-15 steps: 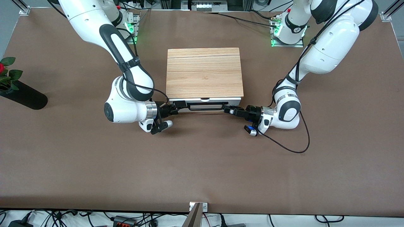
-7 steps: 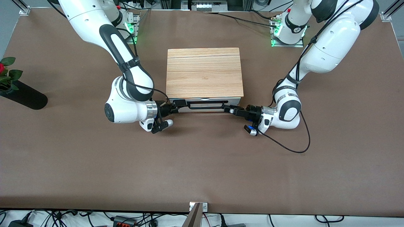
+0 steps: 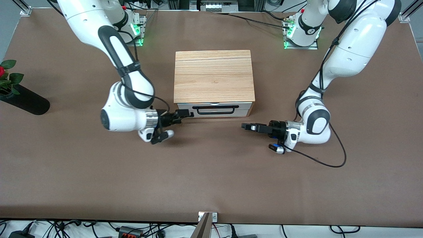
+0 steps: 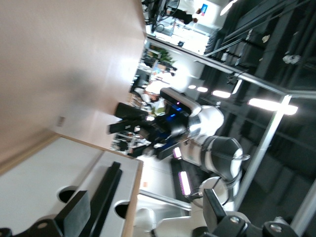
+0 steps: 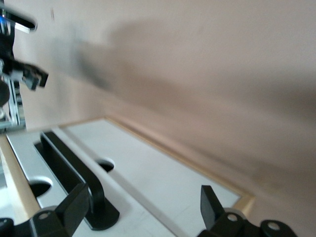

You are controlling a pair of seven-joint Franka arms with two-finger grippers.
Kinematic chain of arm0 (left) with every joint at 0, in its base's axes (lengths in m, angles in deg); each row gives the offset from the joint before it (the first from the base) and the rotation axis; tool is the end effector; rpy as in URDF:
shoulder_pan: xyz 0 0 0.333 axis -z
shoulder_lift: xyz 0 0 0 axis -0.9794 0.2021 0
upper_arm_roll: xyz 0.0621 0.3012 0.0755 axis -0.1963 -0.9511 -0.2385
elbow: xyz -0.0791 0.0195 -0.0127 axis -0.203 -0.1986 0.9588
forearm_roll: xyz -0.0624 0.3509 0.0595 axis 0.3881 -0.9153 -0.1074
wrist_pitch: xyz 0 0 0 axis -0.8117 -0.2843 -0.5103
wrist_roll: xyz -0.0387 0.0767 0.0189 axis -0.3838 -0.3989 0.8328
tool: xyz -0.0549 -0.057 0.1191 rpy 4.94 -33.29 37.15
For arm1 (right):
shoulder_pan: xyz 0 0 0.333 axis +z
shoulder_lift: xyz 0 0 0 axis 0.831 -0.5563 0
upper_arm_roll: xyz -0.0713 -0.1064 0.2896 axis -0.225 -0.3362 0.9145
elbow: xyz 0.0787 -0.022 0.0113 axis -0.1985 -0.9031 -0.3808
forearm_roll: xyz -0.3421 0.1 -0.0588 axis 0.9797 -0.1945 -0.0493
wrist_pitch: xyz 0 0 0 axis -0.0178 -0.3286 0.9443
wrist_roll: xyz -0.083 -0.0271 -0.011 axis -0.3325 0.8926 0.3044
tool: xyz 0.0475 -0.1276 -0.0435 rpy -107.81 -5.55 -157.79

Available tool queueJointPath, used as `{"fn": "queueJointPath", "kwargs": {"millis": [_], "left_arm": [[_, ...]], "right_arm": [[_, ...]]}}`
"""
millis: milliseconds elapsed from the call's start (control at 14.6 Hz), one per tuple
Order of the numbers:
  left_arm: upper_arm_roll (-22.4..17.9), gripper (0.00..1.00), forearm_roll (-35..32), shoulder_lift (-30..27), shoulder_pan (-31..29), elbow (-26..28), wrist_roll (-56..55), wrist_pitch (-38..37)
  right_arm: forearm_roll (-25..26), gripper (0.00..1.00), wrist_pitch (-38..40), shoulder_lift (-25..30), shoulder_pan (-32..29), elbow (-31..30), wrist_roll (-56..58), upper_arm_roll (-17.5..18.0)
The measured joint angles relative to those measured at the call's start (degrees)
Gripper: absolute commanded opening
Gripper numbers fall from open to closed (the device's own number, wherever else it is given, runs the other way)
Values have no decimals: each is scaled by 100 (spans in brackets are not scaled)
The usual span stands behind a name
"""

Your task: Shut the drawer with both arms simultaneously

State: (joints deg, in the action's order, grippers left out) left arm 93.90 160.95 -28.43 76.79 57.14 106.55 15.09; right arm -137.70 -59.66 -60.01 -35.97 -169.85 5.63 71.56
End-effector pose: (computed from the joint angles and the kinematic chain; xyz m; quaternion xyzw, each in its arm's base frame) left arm 0.6201 -0.2318 0.2146 0.6942 0.0753 -0.1366 0.7027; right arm 0.5972 0.3029 0.2619 -0.9233 -0.0880 0.0782 0.3656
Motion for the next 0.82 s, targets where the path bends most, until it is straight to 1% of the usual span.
{"fn": "queueJointPath", "kwargs": {"millis": [137, 274, 411, 479, 616, 685, 822], "left_arm": [[-41, 100, -573, -37, -139, -310, -8, 2], [-71, 100, -1352, -177, -273, -625, -291, 2], [-188, 100, -2466, -514, -313, -973, -882, 1], [-228, 100, -3114, -754, -334, -1130, -1252, -2], [-255, 100, -4527, -1308, -379, -1305, -1895, -12], [-257, 100, -5079, -1548, -404, -1350, -2031, -27], [-286, 100, -5868, -1854, -434, -1499, -2127, -269]], "right_arm": [[127, 100, 17, 174, -60, 107, -367, -262], [620, 100, 54, 430, -78, 128, -898, -529], [1243, 100, 246, 626, -83, 126, -1515, -712], [1662, 100, 403, 694, -83, 125, -1800, -784], [2728, 100, 874, 803, -85, 127, -2321, -870], [3241, 100, 1190, 861, -86, 127, -2528, -895], [4186, 100, 1940, 967, -82, 135, -2763, -974]]}}
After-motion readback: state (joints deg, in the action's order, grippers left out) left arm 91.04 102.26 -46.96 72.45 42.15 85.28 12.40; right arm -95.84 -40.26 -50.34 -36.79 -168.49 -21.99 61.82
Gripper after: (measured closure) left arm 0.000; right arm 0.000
